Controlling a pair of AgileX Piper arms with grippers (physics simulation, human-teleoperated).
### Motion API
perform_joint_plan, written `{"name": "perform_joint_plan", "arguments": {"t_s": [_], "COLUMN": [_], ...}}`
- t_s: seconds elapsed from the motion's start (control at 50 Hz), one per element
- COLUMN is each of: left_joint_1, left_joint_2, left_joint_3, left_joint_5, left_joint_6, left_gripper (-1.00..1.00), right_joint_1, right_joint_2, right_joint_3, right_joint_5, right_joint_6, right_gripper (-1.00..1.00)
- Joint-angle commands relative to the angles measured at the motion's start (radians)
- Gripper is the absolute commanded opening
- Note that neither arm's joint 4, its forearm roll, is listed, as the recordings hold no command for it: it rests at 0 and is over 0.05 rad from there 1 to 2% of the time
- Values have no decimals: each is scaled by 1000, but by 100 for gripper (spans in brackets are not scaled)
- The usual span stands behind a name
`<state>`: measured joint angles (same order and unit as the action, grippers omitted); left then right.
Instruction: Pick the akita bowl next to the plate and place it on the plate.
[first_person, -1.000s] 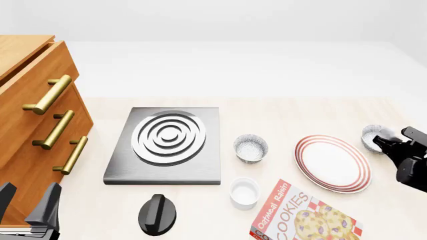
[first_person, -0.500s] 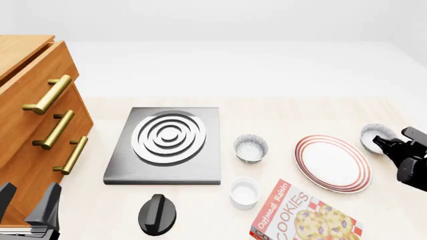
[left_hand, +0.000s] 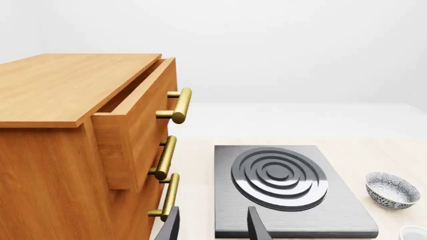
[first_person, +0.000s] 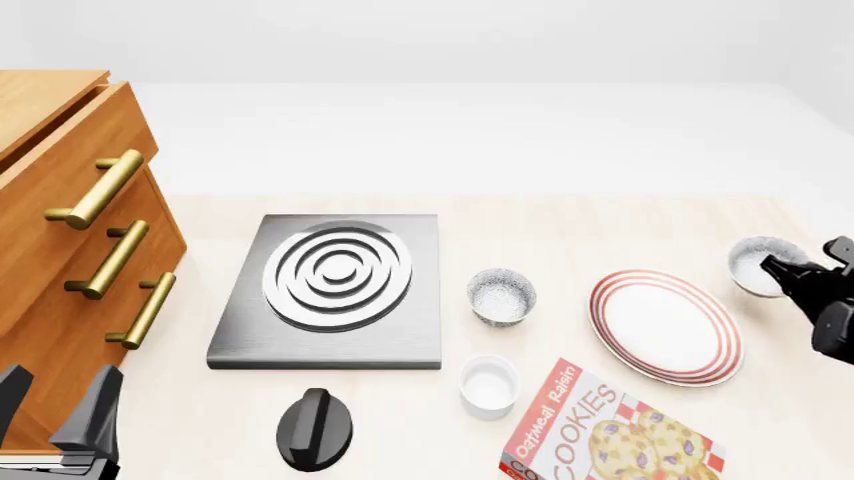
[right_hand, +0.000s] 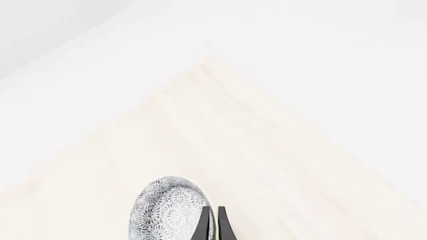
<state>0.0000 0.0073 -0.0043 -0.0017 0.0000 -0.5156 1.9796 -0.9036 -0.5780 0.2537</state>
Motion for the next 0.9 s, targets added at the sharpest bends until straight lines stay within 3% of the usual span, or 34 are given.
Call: {"name": "perform_joint_plan", "arguments": {"t_s": [0.02, 0.9], "left_joint_1": [0, 0], "left_joint_2": [0, 0], "left_joint_3": [0, 0], "left_joint_5": [0, 0], "left_joint_6": [0, 0], "left_gripper": [100, 100], "right_joint_1": [1, 49], "right_joint_2": [-85, -398], "right_joint_3": [19, 142], "right_joint_5": [29, 132], "right_joint_6": [18, 49], "right_gripper": [-100, -100]}}
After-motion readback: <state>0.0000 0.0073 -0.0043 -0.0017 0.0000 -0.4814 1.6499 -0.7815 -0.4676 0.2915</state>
